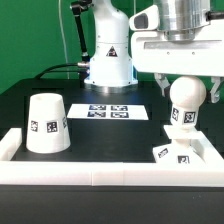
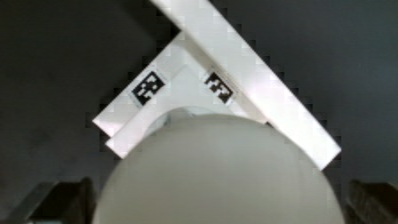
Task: Assemble lamp
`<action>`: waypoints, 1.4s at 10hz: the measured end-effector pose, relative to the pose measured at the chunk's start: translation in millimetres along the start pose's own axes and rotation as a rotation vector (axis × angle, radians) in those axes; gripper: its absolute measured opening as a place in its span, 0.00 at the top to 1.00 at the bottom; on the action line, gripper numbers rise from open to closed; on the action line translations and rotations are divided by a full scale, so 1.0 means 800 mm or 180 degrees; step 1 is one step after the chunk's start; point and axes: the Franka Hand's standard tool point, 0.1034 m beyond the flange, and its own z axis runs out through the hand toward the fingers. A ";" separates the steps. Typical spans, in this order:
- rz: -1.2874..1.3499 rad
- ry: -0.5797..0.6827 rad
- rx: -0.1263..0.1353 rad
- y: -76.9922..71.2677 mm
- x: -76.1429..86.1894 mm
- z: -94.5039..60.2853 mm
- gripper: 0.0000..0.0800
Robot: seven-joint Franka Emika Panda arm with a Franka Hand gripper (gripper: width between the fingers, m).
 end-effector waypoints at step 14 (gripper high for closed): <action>-0.4081 0.0056 -0.0340 0.004 0.005 0.002 0.13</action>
Offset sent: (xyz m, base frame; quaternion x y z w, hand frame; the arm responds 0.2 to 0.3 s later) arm 0.0000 0.0000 0.0000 0.0000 0.0000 -0.1296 0.9916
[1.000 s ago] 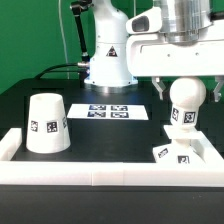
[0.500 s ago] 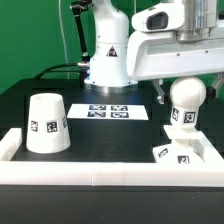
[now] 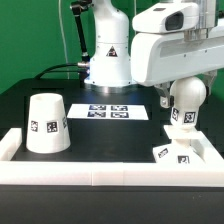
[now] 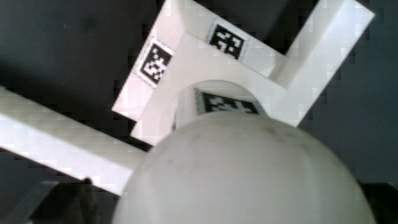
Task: Assemble lamp
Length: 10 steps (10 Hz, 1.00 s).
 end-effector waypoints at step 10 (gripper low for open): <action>-0.2510 -0.0156 -0.0144 -0.007 0.003 0.001 0.13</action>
Offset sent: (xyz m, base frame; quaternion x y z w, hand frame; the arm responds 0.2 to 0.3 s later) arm 0.0023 0.0159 0.0024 -0.0363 -0.0092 -0.3102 0.9499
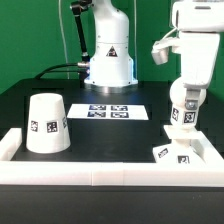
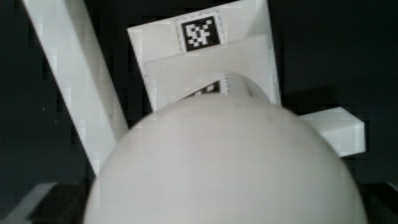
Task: Assemble lamp
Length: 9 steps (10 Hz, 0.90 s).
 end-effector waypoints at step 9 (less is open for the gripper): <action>0.0558 0.0009 0.0027 0.008 -0.029 0.004 0.28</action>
Offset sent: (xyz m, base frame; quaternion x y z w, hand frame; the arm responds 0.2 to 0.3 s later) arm 0.0000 0.0000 0.0000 0.0000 0.0000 0.0000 1.0000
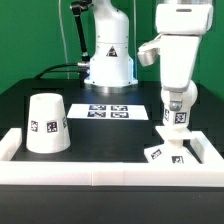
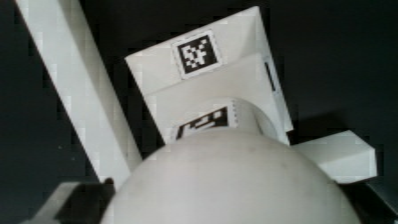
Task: Assemble lamp
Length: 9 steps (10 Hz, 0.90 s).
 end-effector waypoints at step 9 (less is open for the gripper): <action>0.2469 0.0066 0.0090 -0.002 0.004 0.000 0.28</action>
Offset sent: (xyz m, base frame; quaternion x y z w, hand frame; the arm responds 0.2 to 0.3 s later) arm -0.0008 0.0037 -0.0037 0.0408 0.0144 0.2722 0.9613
